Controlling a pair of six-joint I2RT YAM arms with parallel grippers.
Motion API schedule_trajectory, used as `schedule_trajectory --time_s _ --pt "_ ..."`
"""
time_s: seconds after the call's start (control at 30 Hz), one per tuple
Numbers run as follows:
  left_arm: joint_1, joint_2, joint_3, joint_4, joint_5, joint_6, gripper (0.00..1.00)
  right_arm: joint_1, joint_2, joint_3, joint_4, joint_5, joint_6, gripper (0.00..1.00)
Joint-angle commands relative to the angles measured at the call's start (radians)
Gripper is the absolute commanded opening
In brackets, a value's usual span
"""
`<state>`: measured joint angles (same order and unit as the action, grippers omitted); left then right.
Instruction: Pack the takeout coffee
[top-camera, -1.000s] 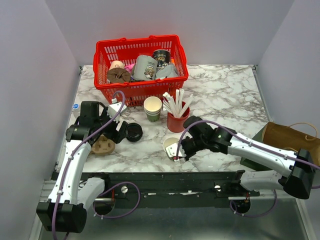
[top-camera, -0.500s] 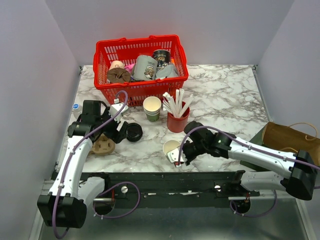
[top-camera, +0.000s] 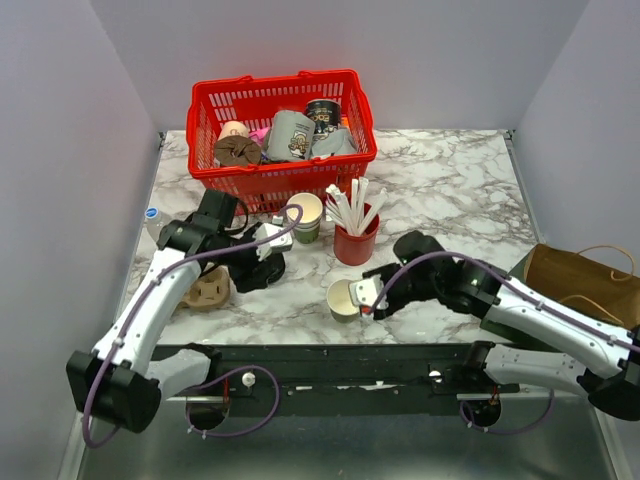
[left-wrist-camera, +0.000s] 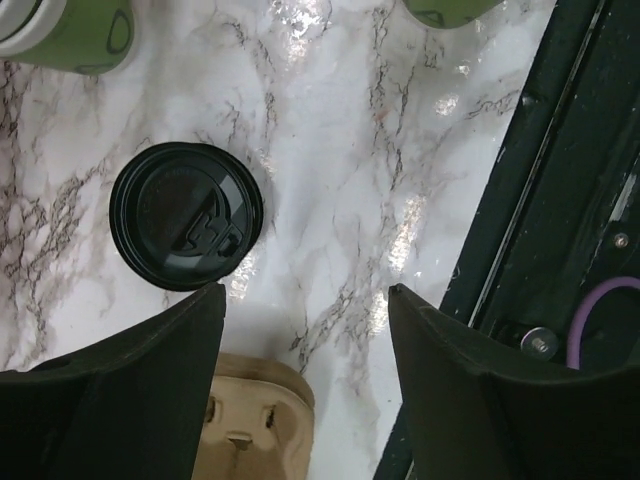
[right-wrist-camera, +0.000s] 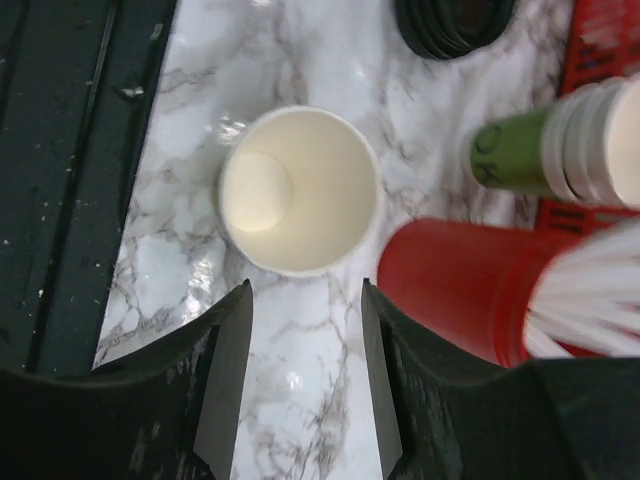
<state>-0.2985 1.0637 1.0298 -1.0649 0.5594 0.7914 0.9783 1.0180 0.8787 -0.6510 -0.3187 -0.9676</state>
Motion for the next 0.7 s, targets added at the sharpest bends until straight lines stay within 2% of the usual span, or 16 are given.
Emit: schedule_trajectory --time_s 0.0,0.03,0.1,0.13,0.23,0.37,0.5,0.67 --pt "-0.021 0.157 0.104 -0.096 -0.047 0.002 0.68 -0.158 -0.013 0.165 -0.027 0.095 0.274 0.56" --pt "-0.022 0.176 0.111 -0.084 -0.062 -0.018 0.66 -0.212 -0.007 0.265 -0.033 0.063 0.423 0.56" --pt "-0.03 0.206 0.119 -0.057 -0.099 -0.079 0.64 -0.371 0.028 0.351 -0.065 0.006 0.562 0.56" --pt "-0.031 0.211 0.119 -0.028 -0.102 -0.09 0.63 -0.413 0.039 0.391 -0.073 -0.044 0.677 0.55" --pt "-0.063 0.225 0.112 0.014 -0.119 -0.096 0.61 -0.486 0.045 0.444 -0.053 -0.114 0.786 0.55" --pt "-0.102 0.332 0.134 -0.01 -0.167 -0.083 0.63 -0.487 0.036 0.416 -0.006 -0.135 0.81 0.56" --pt "-0.128 0.445 0.214 -0.064 -0.233 -0.116 0.66 -0.486 0.019 0.401 -0.01 -0.12 0.81 0.64" --pt "-0.131 0.438 0.181 0.032 -0.312 -0.19 0.65 -0.487 0.036 0.442 -0.071 -0.117 0.777 0.64"
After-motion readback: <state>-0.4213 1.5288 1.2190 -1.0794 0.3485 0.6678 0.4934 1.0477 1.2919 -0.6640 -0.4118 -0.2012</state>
